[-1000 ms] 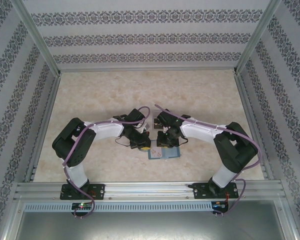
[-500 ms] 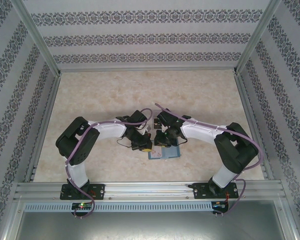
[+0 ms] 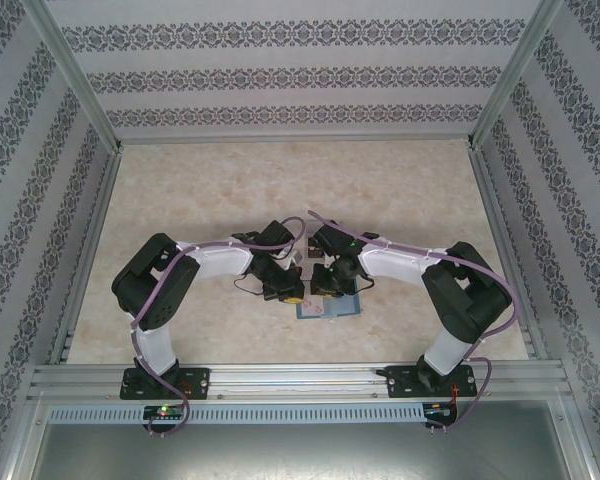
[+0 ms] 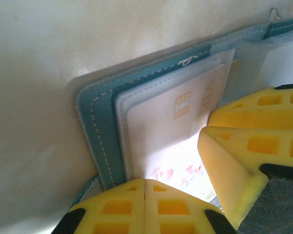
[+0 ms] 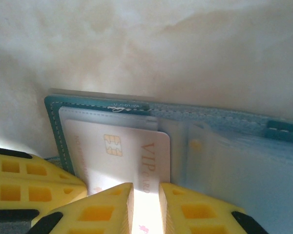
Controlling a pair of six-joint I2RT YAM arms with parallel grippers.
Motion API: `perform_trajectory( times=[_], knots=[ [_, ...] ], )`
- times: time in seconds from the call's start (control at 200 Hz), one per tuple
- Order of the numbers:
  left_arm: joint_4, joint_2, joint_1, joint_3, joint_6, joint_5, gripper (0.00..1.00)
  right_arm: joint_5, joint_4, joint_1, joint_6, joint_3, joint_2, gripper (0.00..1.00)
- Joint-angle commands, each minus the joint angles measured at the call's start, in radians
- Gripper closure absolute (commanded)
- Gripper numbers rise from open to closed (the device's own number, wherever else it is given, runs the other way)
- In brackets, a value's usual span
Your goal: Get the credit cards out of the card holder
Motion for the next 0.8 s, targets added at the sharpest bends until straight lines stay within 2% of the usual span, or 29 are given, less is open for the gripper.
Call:
perform_trajectory(
  times=[0.0,0.325,0.56,0.665,0.794],
  knots=[
    [-0.013,0.015,-0.011,-0.01,0.021,-0.024,1.0,0.094,-0.087,0.009,-0.03,0.007,0.009,0.76],
    [-0.026,0.003,-0.011,-0.015,0.023,-0.034,1.0,0.128,-0.127,0.011,-0.042,0.028,0.004,0.76],
    [-0.028,-0.003,-0.011,-0.014,0.023,-0.037,1.0,0.07,-0.079,0.015,-0.008,0.018,-0.063,0.77],
    [-0.027,-0.004,-0.011,-0.012,0.021,-0.037,1.0,0.012,-0.021,0.013,0.014,0.0,-0.049,0.8],
    [-0.032,-0.007,-0.011,-0.009,0.025,-0.04,1.0,0.013,-0.015,0.014,0.015,-0.004,-0.02,0.8]
  ],
)
